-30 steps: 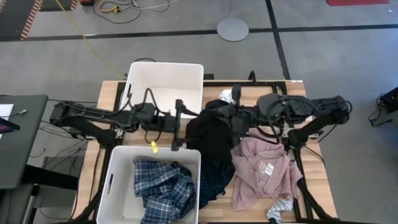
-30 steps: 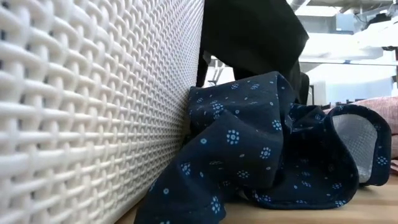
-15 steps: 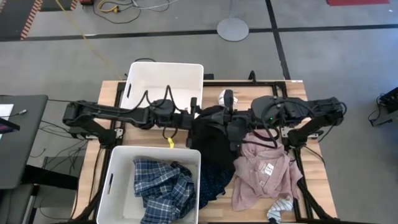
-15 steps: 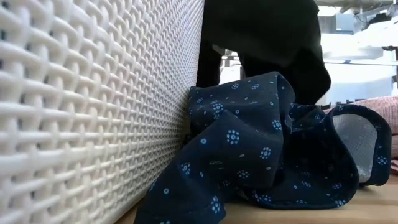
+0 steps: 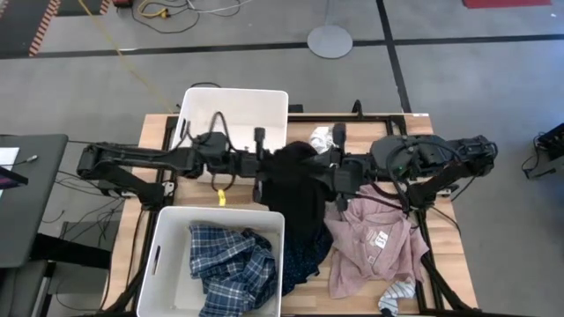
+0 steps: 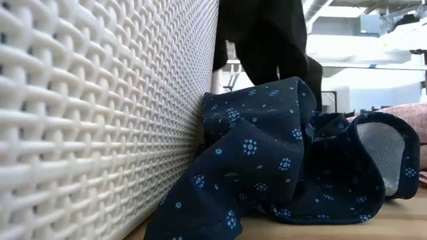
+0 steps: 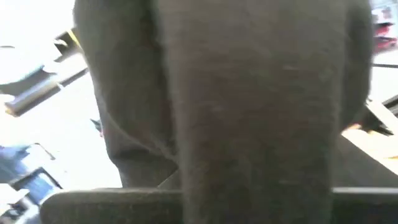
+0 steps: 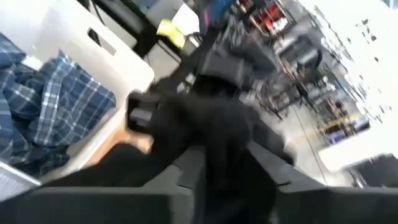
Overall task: Sort clothes
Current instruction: Put the black jacket into the bottom white laundry organizer
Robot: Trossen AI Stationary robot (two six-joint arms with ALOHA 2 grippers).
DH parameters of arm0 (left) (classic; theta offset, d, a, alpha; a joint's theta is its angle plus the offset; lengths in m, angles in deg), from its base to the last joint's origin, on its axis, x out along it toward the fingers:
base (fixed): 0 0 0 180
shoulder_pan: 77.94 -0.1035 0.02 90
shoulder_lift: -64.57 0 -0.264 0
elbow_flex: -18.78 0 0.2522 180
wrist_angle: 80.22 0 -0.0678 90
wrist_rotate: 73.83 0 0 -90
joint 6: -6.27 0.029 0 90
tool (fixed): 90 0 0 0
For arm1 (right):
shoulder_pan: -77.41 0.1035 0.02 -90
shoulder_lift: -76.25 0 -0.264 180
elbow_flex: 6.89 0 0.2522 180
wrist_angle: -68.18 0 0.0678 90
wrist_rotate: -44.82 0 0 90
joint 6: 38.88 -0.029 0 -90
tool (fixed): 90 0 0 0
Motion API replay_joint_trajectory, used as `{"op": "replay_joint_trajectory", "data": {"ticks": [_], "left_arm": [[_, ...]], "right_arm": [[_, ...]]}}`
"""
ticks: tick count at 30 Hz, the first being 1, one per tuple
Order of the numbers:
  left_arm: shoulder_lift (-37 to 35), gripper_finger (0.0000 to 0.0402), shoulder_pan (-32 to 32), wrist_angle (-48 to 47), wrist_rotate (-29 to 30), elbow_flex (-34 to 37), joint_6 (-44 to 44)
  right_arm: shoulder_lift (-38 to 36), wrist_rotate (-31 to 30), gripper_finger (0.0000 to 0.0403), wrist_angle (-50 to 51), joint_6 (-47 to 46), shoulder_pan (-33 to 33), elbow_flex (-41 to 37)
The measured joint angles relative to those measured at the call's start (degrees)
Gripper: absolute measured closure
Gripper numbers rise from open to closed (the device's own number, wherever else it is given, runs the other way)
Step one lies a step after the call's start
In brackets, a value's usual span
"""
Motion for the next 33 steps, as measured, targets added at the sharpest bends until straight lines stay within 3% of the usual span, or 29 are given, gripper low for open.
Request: {"op": "replay_joint_trajectory", "data": {"ticks": [6, 10, 17, 25, 33], "left_arm": [[-6.13, 0.0377, 0.02, -0.49, 1.02, 0.0, 2.93], [-9.71, 0.0377, 0.02, -0.37, 2.15, -0.03, 4.61], [-13.0, 0.0377, 0.02, -0.76, 4.31, -0.11, 7.75], [-13.29, 0.0377, 0.02, -5.76, 6.84, -5.23, 10.89], [-13.31, 0.0377, -0.07, -11.32, 15.92, -10.47, 18.23]], "right_arm": [[-0.46, -4.57, 0.0192, 9.97, -10.48, 2.11, 0.0], [-0.46, -5.76, 0.0153, 15.26, -18.61, 2.12, -1.42], [-0.35, -7.3, 0.0148, 14.95, -23.71, 0.51, -8.59], [-0.37, -7.52, 0.0147, 1.88, -21.65, -3.26, -16.86], [-0.35, -7.5, 0.0147, -8.14, -17.87, -8.7, -20.22]]}}
